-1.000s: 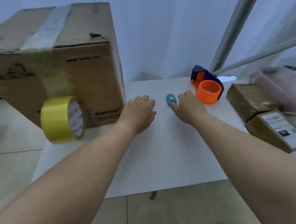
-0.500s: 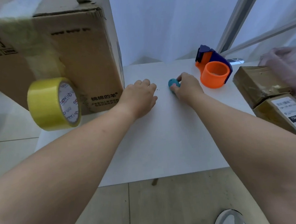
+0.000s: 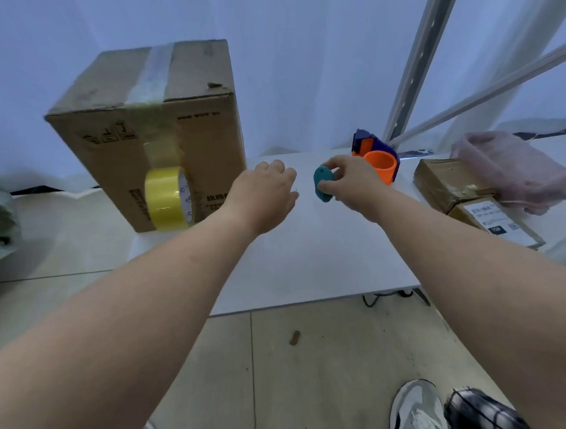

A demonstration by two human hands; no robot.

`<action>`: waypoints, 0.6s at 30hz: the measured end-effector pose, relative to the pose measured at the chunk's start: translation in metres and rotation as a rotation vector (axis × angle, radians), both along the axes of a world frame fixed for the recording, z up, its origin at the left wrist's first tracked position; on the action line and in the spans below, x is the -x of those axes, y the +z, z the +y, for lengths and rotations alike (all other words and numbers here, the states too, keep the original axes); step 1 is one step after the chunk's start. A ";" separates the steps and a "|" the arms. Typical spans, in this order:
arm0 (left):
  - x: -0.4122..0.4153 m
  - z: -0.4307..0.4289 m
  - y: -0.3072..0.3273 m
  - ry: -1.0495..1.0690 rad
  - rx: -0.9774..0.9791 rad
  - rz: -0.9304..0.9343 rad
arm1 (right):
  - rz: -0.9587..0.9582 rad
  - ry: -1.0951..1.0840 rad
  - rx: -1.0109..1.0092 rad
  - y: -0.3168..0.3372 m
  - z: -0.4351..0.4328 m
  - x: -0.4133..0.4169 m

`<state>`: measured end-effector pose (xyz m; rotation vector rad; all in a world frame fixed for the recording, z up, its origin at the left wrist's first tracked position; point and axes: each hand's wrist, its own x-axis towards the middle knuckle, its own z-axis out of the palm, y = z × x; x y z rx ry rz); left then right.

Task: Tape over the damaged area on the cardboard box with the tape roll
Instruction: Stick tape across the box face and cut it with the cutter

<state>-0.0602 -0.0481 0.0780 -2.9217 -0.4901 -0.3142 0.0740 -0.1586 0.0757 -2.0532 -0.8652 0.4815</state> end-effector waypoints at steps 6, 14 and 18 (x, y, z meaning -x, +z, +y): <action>0.052 -0.012 0.042 0.023 -0.052 -0.053 | 0.034 0.037 -0.102 0.042 -0.006 0.052; 0.125 0.021 0.059 0.171 -0.034 -0.138 | 0.000 0.128 -0.202 0.058 0.027 0.105; 0.148 0.043 0.043 0.237 0.058 -0.180 | 0.007 0.086 -0.222 0.043 0.052 0.120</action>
